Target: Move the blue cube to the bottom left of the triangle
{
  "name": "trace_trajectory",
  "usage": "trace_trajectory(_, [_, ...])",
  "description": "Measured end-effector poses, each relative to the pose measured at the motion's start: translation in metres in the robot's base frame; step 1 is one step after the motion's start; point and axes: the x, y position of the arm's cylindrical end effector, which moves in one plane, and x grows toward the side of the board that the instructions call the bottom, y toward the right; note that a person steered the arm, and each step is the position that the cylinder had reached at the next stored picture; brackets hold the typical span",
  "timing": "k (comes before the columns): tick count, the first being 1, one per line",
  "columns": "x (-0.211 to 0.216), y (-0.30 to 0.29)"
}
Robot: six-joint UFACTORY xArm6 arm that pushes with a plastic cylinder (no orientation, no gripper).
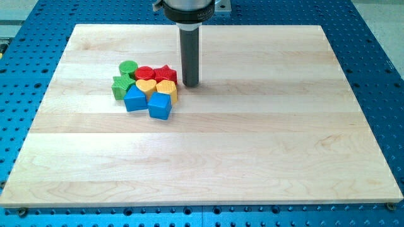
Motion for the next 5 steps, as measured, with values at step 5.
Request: trace_trajectory(5, [0.106, -0.1])
